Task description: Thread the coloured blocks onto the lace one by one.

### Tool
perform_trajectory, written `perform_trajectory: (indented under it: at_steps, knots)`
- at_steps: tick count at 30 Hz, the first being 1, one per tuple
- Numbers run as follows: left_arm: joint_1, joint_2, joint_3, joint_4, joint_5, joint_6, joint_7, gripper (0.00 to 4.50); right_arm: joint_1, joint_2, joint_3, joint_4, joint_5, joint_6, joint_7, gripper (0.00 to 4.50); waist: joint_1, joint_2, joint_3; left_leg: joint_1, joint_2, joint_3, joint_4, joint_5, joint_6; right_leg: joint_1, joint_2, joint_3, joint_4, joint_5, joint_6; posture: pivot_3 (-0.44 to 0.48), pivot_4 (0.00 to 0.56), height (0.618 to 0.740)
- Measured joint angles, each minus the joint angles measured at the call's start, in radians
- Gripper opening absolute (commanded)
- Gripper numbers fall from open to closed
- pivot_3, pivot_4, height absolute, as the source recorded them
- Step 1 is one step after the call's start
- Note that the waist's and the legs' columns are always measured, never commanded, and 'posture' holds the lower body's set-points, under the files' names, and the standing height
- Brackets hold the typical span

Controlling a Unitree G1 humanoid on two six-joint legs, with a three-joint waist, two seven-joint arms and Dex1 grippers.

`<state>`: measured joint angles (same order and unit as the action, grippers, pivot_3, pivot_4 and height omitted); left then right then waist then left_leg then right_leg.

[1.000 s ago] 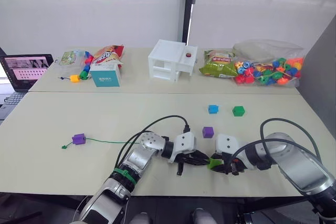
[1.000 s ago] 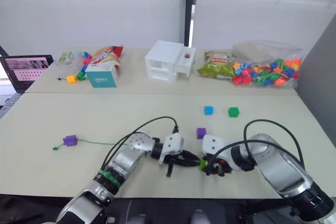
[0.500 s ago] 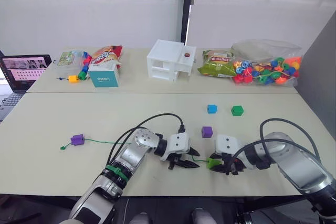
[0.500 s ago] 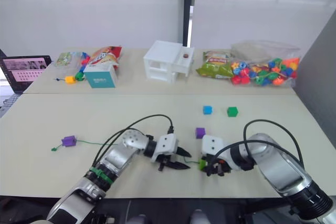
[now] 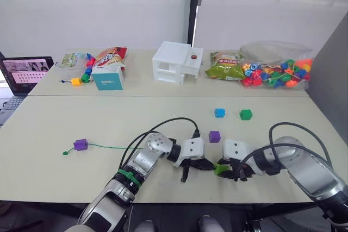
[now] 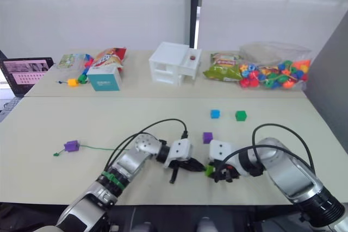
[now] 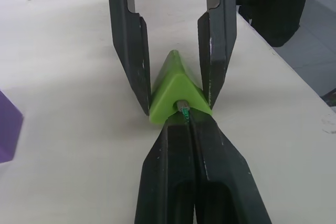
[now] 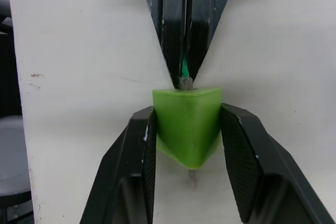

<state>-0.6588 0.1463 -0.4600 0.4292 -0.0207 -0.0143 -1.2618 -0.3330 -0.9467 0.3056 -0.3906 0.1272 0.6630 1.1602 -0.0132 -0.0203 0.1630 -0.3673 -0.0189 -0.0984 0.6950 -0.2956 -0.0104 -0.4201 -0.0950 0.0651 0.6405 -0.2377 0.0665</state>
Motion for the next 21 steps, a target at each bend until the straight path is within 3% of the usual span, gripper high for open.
perform_trajectory:
  at_steps: [5, 11, 19, 20, 21]
  knots:
    - [-0.012, -0.017, 0.004, 0.001, 0.001, 0.076, 0.000, 0.00, 0.000, -0.004, -0.001, -0.004, -0.001, 0.021, 0.001, 1.27, 0.006, 0.000, 0.000, 0.000, 0.000, 0.000, 0.001, 0.000, 0.000, 0.002, 0.000, 0.000, -0.001, 0.000, 0.000, 0.000, 0.150, 0.740]
    - [-0.011, -0.005, 0.009, -0.040, -0.020, 0.150, -0.016, 1.77, 0.000, -0.001, -0.001, -0.010, -0.003, 0.026, -0.005, 1.27, 0.004, 0.000, 0.000, 0.000, 0.000, 0.000, 0.001, 0.000, 0.000, 0.001, 0.000, 0.000, 0.000, 0.000, 0.001, 0.000, 0.150, 0.740]
    - [-0.011, 0.105, 0.031, -0.167, -0.076, 0.275, -0.064, 4.45, 0.019, 0.019, -0.015, -0.033, 0.006, 0.044, -0.047, 1.27, -0.005, 0.000, 0.000, 0.000, 0.000, 0.000, 0.000, 0.000, 0.000, -0.001, 0.000, 0.000, 0.001, 0.000, 0.000, 0.000, 0.150, 0.740]
    - [-0.011, 0.109, 0.033, -0.176, -0.082, 0.283, -0.065, 4.45, 0.025, 0.018, -0.021, -0.037, 0.009, 0.049, -0.050, 1.27, -0.004, 0.000, 0.000, 0.000, 0.000, 0.000, 0.000, 0.000, 0.000, -0.001, 0.000, 0.000, 0.001, 0.000, 0.000, 0.000, 0.150, 0.740]
    - [-0.011, 0.106, 0.034, -0.184, -0.087, 0.284, -0.063, 4.48, 0.031, 0.015, -0.027, -0.043, 0.012, 0.057, -0.053, 1.77, -0.002, 0.000, 0.000, 0.000, 0.000, 0.000, 0.000, 0.000, 0.000, -0.001, 0.000, 0.000, 0.001, 0.000, 0.000, 0.000, 0.150, 0.740]
